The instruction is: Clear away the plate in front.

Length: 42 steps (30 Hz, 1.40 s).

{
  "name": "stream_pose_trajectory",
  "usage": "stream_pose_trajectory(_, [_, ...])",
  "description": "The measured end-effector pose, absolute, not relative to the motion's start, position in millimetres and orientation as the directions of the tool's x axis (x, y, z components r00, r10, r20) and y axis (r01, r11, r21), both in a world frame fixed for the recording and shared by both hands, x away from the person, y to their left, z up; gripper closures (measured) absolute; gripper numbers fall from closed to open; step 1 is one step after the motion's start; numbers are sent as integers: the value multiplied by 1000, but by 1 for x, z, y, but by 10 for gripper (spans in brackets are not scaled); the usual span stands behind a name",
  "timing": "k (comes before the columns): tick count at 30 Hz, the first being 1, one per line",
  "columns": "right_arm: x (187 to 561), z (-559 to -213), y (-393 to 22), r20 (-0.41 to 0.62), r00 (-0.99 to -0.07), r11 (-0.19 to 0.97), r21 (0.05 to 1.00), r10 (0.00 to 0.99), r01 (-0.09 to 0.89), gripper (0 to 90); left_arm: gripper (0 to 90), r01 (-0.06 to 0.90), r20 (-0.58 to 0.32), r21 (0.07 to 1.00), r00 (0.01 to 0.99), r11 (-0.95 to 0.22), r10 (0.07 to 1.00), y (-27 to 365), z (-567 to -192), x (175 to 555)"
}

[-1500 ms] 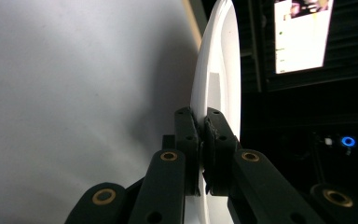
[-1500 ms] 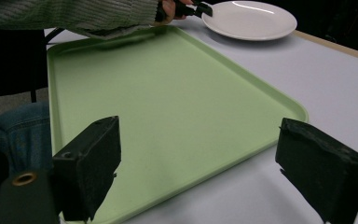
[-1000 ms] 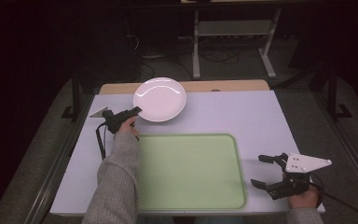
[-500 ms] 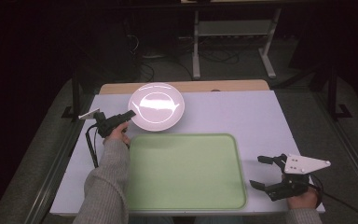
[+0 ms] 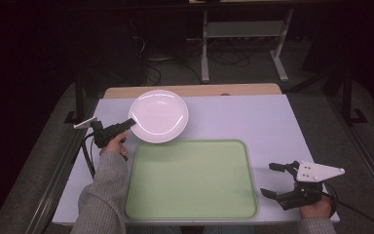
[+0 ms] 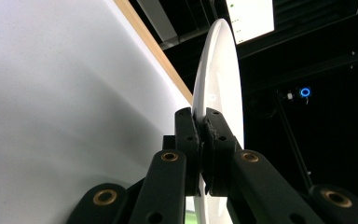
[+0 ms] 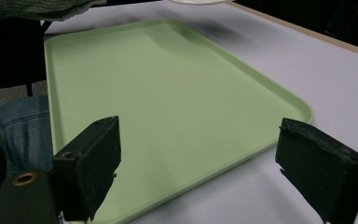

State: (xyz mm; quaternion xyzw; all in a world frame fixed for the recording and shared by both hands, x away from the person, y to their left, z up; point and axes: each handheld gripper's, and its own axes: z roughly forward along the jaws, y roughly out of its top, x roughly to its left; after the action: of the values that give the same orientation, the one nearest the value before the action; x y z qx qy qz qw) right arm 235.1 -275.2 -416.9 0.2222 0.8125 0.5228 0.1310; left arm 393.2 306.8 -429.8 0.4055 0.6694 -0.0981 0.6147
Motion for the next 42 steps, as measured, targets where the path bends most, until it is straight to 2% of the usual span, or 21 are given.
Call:
stream_pose_trajectory(15, [235, -417, -274, 23, -869, 357, 906, 494, 228, 132, 862, 722, -862, 446, 189, 528, 470, 284, -422, 381])
stream_pose_trajectory(23, [235, -417, -274, 22, -870, 358, 906, 493, 226, 132, 862, 750, -858, 441, 191, 494, 476, 273, -431, 375])
stream_pose_trajectory(42, [235, -417, -275, 28, -867, 349, 909, 497, 230, 132, 862, 793, -816, 493, 279, 358, 506, 249, -426, 356])
